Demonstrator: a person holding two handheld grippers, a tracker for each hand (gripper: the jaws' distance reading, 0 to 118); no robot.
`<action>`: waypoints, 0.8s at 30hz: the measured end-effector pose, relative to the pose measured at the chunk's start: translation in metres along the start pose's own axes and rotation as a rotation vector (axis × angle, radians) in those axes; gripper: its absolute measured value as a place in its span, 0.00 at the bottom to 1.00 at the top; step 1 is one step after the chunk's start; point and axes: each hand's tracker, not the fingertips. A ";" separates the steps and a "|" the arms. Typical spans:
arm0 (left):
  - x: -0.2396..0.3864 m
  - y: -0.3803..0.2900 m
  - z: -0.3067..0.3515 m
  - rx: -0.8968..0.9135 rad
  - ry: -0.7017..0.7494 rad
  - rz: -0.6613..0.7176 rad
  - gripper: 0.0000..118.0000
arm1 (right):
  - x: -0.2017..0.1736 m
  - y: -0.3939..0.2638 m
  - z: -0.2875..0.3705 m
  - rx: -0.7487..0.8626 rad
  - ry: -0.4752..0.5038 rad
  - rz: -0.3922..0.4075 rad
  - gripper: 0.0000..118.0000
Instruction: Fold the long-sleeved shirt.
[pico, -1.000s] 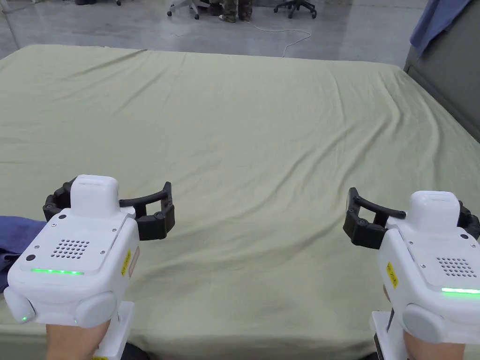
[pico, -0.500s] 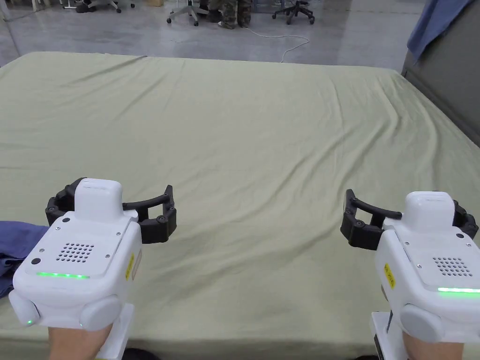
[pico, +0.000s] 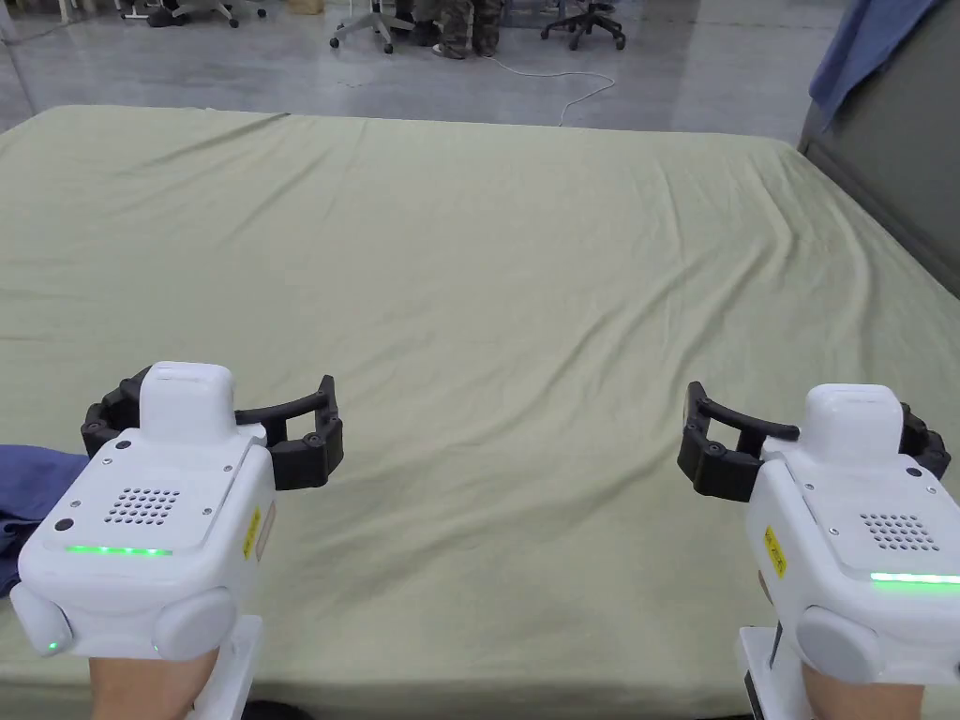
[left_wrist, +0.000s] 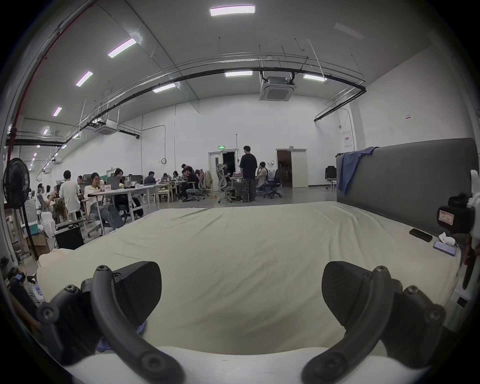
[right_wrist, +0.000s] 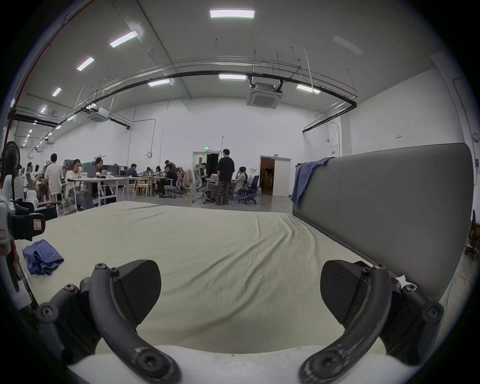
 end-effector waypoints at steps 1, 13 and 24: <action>0.001 0.000 0.000 -0.005 -0.004 -0.001 1.00 | 0.000 0.000 0.000 0.001 0.000 0.000 1.00; 0.008 -0.001 -0.002 -0.005 -0.037 -0.039 1.00 | 0.002 0.000 -0.003 -0.012 0.013 -0.006 1.00; 0.008 0.002 0.000 0.006 -0.050 -0.018 1.00 | -0.004 -0.001 -0.001 0.010 0.001 0.020 1.00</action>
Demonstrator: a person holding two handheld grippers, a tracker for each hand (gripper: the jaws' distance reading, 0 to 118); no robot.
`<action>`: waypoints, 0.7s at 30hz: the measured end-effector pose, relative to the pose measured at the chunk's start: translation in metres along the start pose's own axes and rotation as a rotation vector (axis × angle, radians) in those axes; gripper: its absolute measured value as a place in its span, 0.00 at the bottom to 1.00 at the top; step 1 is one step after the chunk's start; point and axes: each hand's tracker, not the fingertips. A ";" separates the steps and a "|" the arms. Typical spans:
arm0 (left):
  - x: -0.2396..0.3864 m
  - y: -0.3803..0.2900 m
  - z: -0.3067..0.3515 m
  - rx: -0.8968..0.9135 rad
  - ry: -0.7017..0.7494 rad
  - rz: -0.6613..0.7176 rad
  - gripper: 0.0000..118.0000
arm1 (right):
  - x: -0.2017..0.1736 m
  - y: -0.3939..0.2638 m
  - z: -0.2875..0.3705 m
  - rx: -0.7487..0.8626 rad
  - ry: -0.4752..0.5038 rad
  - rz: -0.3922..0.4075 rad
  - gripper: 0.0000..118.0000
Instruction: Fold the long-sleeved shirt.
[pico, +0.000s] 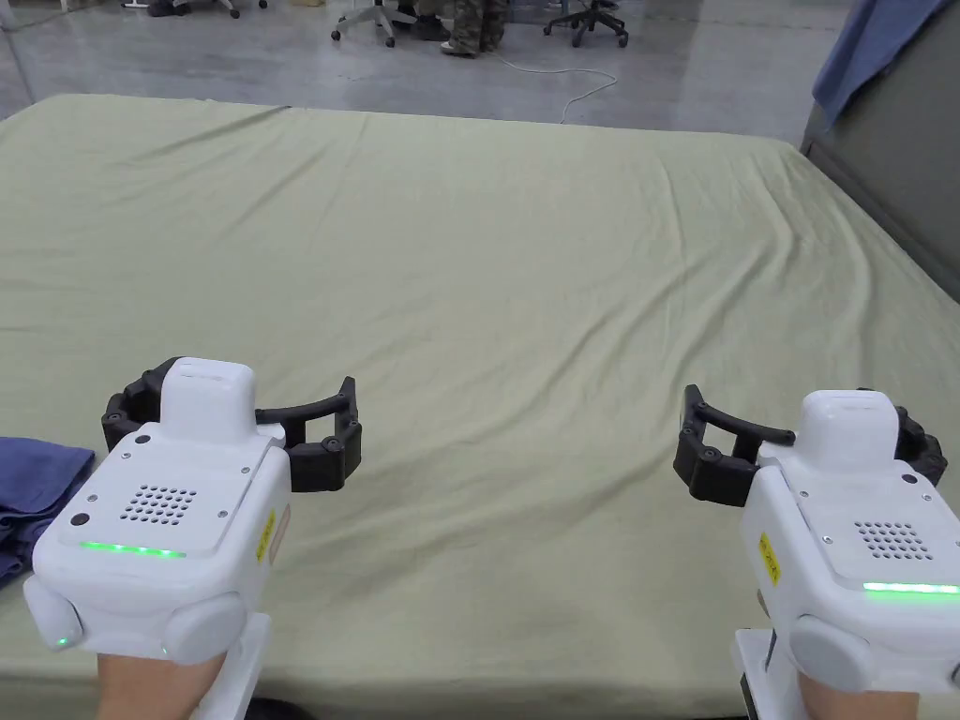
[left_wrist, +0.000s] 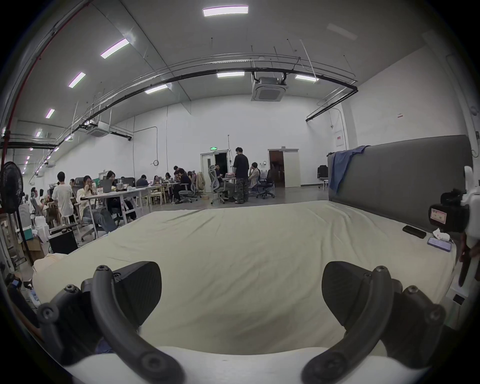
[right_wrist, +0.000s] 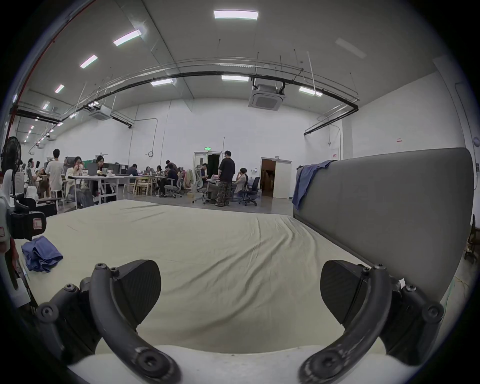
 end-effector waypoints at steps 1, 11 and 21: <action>0.000 0.000 0.000 -0.001 0.000 -0.001 1.00 | 0.000 0.000 0.000 0.001 0.003 -0.003 1.00; -0.003 -0.001 -0.002 -0.014 0.009 0.009 1.00 | 0.001 0.000 0.000 -0.005 -0.003 -0.005 1.00; -0.003 -0.002 -0.002 -0.013 0.010 0.003 1.00 | 0.001 -0.001 -0.002 -0.019 -0.003 -0.003 1.00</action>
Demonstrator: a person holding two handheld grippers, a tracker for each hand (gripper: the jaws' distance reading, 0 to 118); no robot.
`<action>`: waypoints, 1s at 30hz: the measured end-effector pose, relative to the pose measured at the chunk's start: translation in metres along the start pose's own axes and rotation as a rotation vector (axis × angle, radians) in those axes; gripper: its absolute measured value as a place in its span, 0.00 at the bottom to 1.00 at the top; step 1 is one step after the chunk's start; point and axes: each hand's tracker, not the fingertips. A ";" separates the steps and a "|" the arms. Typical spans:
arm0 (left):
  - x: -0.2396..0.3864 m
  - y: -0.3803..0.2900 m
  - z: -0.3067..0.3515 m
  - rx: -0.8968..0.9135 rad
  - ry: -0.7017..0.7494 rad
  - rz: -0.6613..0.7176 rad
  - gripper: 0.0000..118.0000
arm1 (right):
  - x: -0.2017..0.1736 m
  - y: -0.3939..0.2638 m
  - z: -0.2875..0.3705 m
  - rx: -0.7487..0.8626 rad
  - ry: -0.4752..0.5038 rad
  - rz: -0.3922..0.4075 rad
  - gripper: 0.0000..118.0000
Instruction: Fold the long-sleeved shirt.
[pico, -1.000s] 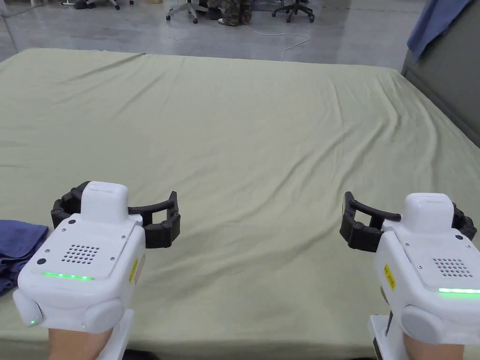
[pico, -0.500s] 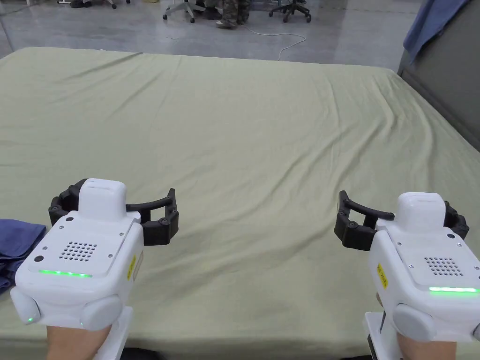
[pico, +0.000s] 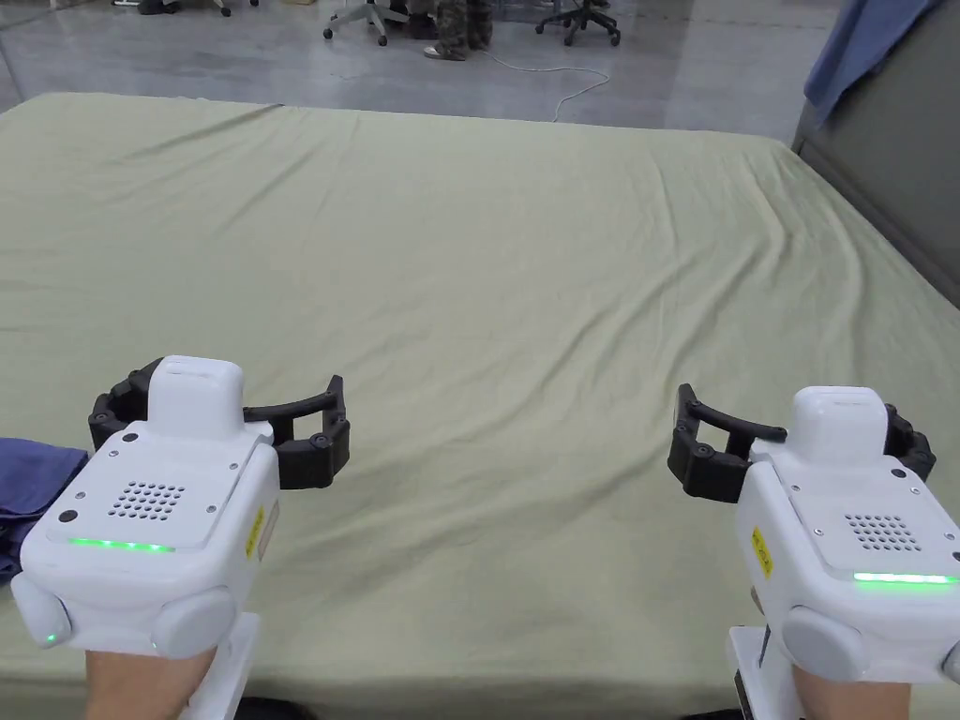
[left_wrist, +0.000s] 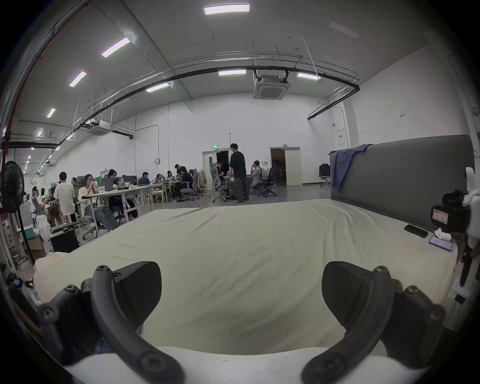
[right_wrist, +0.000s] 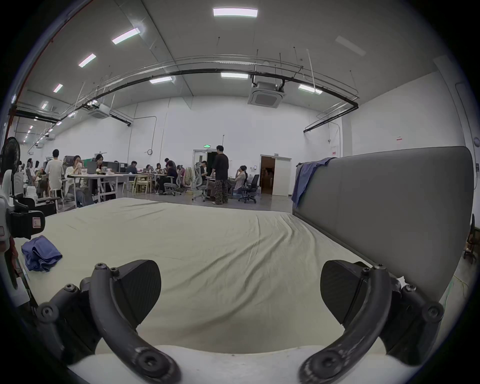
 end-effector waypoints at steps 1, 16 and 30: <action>0.001 0.000 0.000 -0.001 -0.004 -0.004 1.00 | 0.000 0.000 0.000 0.002 -0.001 -0.001 1.00; 0.003 0.000 0.002 0.005 -0.007 -0.016 1.00 | -0.001 0.000 0.001 -0.006 0.003 0.008 1.00; 0.000 -0.001 0.001 -0.003 0.009 -0.009 1.00 | -0.001 0.001 0.002 0.002 0.002 -0.003 1.00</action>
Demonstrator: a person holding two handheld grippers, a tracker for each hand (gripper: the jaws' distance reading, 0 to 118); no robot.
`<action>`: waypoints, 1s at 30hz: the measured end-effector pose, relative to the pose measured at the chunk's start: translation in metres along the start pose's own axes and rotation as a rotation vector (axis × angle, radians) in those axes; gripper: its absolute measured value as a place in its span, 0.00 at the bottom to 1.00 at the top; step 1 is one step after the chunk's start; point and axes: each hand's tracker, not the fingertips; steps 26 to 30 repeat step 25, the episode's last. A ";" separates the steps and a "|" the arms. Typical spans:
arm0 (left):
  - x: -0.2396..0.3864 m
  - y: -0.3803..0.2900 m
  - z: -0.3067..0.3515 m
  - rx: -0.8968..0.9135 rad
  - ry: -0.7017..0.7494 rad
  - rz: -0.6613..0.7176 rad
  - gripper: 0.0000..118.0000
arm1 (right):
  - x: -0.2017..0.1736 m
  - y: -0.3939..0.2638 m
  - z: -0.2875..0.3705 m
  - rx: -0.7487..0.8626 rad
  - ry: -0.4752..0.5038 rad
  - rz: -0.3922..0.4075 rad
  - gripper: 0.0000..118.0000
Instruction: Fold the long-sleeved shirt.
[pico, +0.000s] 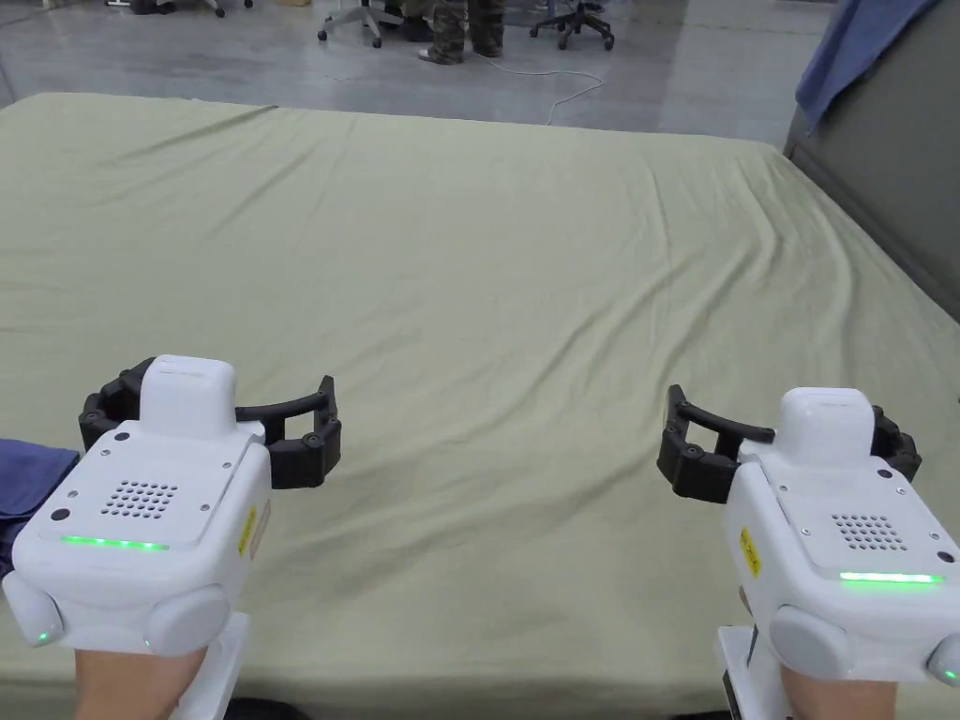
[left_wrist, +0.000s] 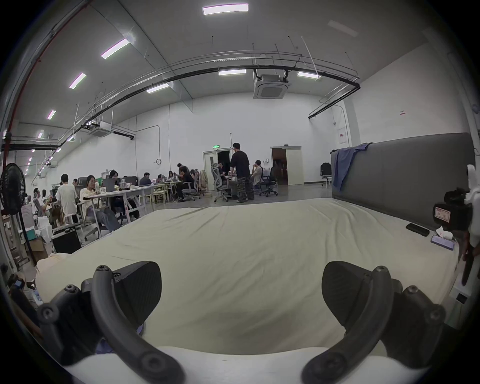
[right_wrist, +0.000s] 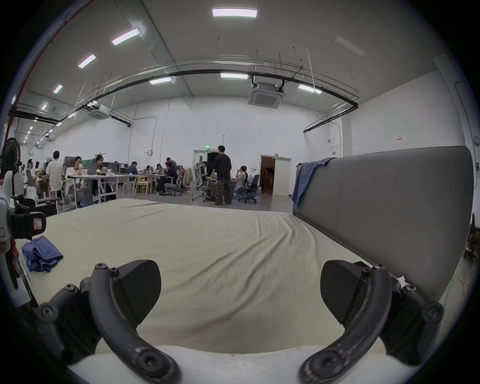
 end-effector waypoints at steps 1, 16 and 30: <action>0.000 0.000 0.000 -0.001 0.000 0.002 1.00 | -0.001 0.000 0.000 -0.003 -0.002 0.005 1.00; -0.005 0.000 -0.001 -0.005 0.013 -0.010 1.00 | -0.007 0.032 -0.022 -0.397 -0.122 -0.256 1.00; -0.008 0.000 -0.003 -0.011 0.021 -0.012 1.00 | -0.019 0.032 -0.021 -0.385 -0.174 -0.147 1.00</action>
